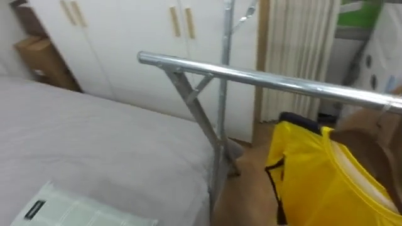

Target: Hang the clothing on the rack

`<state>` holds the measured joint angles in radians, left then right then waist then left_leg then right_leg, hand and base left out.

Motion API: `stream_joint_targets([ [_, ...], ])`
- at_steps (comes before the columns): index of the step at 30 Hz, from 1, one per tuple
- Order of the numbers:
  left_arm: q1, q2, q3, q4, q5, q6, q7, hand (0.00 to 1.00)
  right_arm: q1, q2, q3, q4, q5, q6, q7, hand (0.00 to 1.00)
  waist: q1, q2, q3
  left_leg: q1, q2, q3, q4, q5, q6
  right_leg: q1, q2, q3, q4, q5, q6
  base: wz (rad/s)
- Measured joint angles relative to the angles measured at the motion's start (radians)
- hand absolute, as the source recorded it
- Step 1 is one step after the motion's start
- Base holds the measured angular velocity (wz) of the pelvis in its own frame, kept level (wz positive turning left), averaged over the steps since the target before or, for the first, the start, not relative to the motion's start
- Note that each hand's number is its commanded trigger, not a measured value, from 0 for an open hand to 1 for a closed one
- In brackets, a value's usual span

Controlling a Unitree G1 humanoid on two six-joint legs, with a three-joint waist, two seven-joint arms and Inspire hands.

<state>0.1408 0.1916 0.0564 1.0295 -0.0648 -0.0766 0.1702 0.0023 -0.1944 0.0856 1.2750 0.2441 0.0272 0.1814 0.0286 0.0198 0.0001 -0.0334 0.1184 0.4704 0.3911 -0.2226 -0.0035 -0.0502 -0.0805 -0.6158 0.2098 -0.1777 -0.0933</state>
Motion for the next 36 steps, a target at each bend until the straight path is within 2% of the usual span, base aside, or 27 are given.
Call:
stream_joint_targets([
  [2,-0.023,-0.002,-0.004,-0.021,0.018,-0.010,-0.034,0.00,-0.002,-0.001,-0.014,-0.001,-0.007,0.019,-0.012,0.00,-0.002,-0.008,-0.0040,0.065,0.029,0.088,-0.010,-0.031,-0.018,0.030,-0.009,-0.103,0.015,-0.016,0.005,1.45],
  [3,-0.031,-0.002,-0.009,-0.026,0.019,-0.015,-0.044,0.00,-0.002,0.001,-0.024,-0.002,-0.008,0.019,-0.017,0.00,-0.003,-0.011,-0.0062,0.084,0.025,0.101,-0.048,-0.034,-0.023,0.046,-0.009,-0.140,0.015,-0.022,0.011,1.12],
  [6,-0.046,-0.009,-0.019,-0.029,0.020,-0.019,-0.058,0.00,-0.003,-0.001,-0.046,-0.010,-0.005,0.019,-0.015,0.00,-0.002,-0.014,-0.0074,0.118,0.009,0.102,-0.122,-0.032,-0.030,0.086,-0.013,-0.205,0.015,-0.029,0.025,0.70],
  [9,-0.059,-0.013,-0.018,-0.029,0.020,-0.021,-0.074,0.00,-0.001,0.000,-0.071,-0.006,0.013,0.019,-0.013,0.00,-0.004,-0.019,-0.0104,0.136,-0.011,0.098,-0.178,-0.016,-0.045,0.094,-0.032,-0.231,0.040,-0.036,0.037,0.35],
  [13,-0.060,-0.015,-0.015,-0.022,0.019,-0.034,-0.078,0.00,0.012,0.002,-0.071,-0.006,0.024,0.027,0.005,0.00,-0.006,-0.031,-0.0112,0.154,-0.021,0.086,-0.207,-0.013,-0.043,0.111,-0.048,-0.243,0.063,-0.035,0.049,0.13],
  [16,-0.067,-0.022,-0.013,-0.019,0.023,-0.046,-0.104,0.00,0.045,0.004,-0.073,-0.005,0.015,0.032,0.002,0.00,-0.026,-0.041,-0.0121,0.152,-0.029,0.022,-0.210,-0.010,-0.029,0.141,-0.062,-0.262,0.071,-0.022,0.073,0.65],
  [17,-0.084,-0.024,-0.014,-0.013,0.039,-0.049,-0.123,0.00,0.062,0.011,-0.091,-0.004,0.015,0.032,0.003,0.00,-0.048,-0.044,-0.0104,0.143,-0.032,-0.025,-0.206,-0.016,-0.017,0.153,-0.064,-0.229,0.071,-0.018,0.080,1.24],
  [18,-0.101,-0.030,-0.014,-0.004,0.039,-0.054,-0.139,0.00,0.079,0.022,-0.124,-0.003,0.018,0.032,0.002,0.00,-0.066,-0.049,-0.0107,0.137,-0.042,-0.075,-0.203,-0.019,-0.005,0.157,-0.065,-0.130,0.076,-0.016,0.085,1.32],
  [19,-0.108,-0.034,-0.014,0.000,0.039,-0.058,-0.145,0.00,0.082,0.029,-0.145,-0.003,0.021,0.032,0.002,0.00,-0.070,-0.050,-0.0101,0.134,-0.046,-0.100,-0.202,-0.018,-0.001,0.157,-0.066,-0.074,0.080,-0.013,0.090,1.22],
  [20,-0.114,-0.041,-0.014,0.003,0.038,-0.065,-0.161,0.00,0.084,0.037,-0.167,-0.002,0.020,0.031,0.001,0.00,-0.078,-0.048,-0.0078,0.131,-0.055,-0.147,-0.196,-0.017,0.008,0.164,-0.057,0.020,0.084,-0.005,0.104,1.13],
  [21,-0.116,-0.049,-0.014,0.003,0.038,-0.078,-0.177,0.00,0.089,0.044,-0.187,-0.002,0.021,0.031,0.002,0.00,-0.081,-0.051,-0.0075,0.131,-0.066,-0.197,-0.192,-0.019,0.016,0.177,-0.050,0.106,0.083,-0.004,0.106,1.11],
  [22,-0.116,-0.053,-0.014,0.003,0.038,-0.084,-0.186,0.00,0.092,0.047,-0.196,-0.002,0.021,0.031,0.001,0.00,-0.081,-0.052,-0.0074,0.131,-0.071,-0.222,-0.189,-0.020,0.018,0.184,-0.045,0.145,0.081,-0.002,0.109,1.14],
  [23,-0.115,-0.062,-0.014,0.003,0.038,-0.091,-0.196,0.00,0.100,0.050,-0.213,-0.003,0.021,0.032,0.000,0.00,-0.080,-0.052,-0.0083,0.131,-0.083,-0.264,-0.186,-0.020,0.025,0.196,-0.039,0.216,0.081,0.005,0.121,0.88],
  [25,-0.115,-0.065,-0.013,0.013,0.036,-0.091,-0.207,0.00,0.100,0.054,-0.226,-0.006,0.021,0.040,-0.009,0.00,-0.078,-0.053,-0.0088,0.126,-0.102,-0.322,-0.182,-0.018,0.033,0.211,-0.037,0.271,0.087,0.010,0.129,0.97],
  [27,-0.103,-0.062,0.014,0.017,0.015,-0.094,-0.229,0.00,0.102,0.054,-0.227,-0.014,0.011,0.044,-0.025,0.00,-0.074,-0.049,-0.0089,0.109,-0.111,-0.391,-0.168,-0.018,0.041,0.205,-0.039,0.282,0.135,0.012,0.132,0.93],
  [28,-0.101,-0.061,0.021,0.017,0.004,-0.094,-0.230,0.00,0.105,0.054,-0.227,-0.017,0.011,0.049,-0.029,0.00,-0.074,-0.047,-0.0093,0.115,-0.111,-0.412,-0.167,-0.017,0.042,0.193,-0.036,0.293,0.154,0.012,0.133,0.83],
  [29,-0.098,-0.055,0.021,0.025,-0.029,-0.094,-0.230,0.00,0.113,0.058,-0.225,-0.032,0.012,0.056,-0.035,0.00,-0.075,-0.037,-0.0150,0.118,-0.096,-0.457,-0.162,-0.014,0.041,0.186,0.003,0.389,0.115,-0.030,0.130,0.81],
  [30,-0.097,-0.048,0.021,0.039,-0.064,-0.094,-0.230,0.00,0.111,0.060,-0.215,-0.036,0.013,0.057,-0.037,0.00,-0.074,-0.041,-0.0134,0.112,-0.094,-0.486,-0.161,-0.011,0.036,0.170,0.043,0.483,0.002,-0.040,0.121,0.74],
  [31,-0.097,-0.043,0.022,0.049,-0.074,-0.094,-0.230,0.00,0.107,0.064,-0.213,-0.036,0.013,0.057,-0.037,0.00,-0.071,-0.047,-0.0104,0.109,-0.097,-0.492,-0.158,-0.010,0.034,0.155,0.052,0.513,-0.052,-0.019,0.121,0.63],
  [32,-0.094,-0.046,0.030,0.074,-0.105,-0.093,-0.228,0.00,0.106,0.071,-0.214,-0.034,0.013,0.053,-0.041,0.00,-0.062,-0.052,-0.0082,0.103,-0.103,-0.517,-0.150,-0.016,0.027,0.129,0.054,0.517,-0.059,0.042,0.104,0.43],
  [33,-0.070,-0.053,0.032,0.087,-0.121,-0.090,-0.226,0.00,0.110,0.072,-0.217,-0.033,0.006,0.045,-0.050,0.00,-0.046,-0.053,-0.0133,0.106,-0.106,-0.527,-0.153,-0.015,0.023,0.137,0.055,0.486,-0.053,0.043,0.102,0.37],
  [34,-0.060,-0.056,0.036,0.091,-0.122,-0.090,-0.226,0.00,0.106,0.070,-0.217,-0.033,-0.004,0.040,-0.050,0.00,-0.042,-0.051,-0.0139,0.106,-0.108,-0.526,-0.155,-0.017,0.020,0.146,0.056,0.481,-0.059,0.036,0.097,0.28],
  [36,-0.028,-0.062,0.040,0.099,-0.125,-0.087,-0.222,0.00,0.080,0.069,-0.213,-0.035,-0.057,0.028,-0.046,0.00,-0.031,-0.041,-0.0103,0.106,-0.107,-0.530,-0.172,-0.015,0.015,0.155,0.064,0.462,-0.059,0.029,0.096,0.28],
])
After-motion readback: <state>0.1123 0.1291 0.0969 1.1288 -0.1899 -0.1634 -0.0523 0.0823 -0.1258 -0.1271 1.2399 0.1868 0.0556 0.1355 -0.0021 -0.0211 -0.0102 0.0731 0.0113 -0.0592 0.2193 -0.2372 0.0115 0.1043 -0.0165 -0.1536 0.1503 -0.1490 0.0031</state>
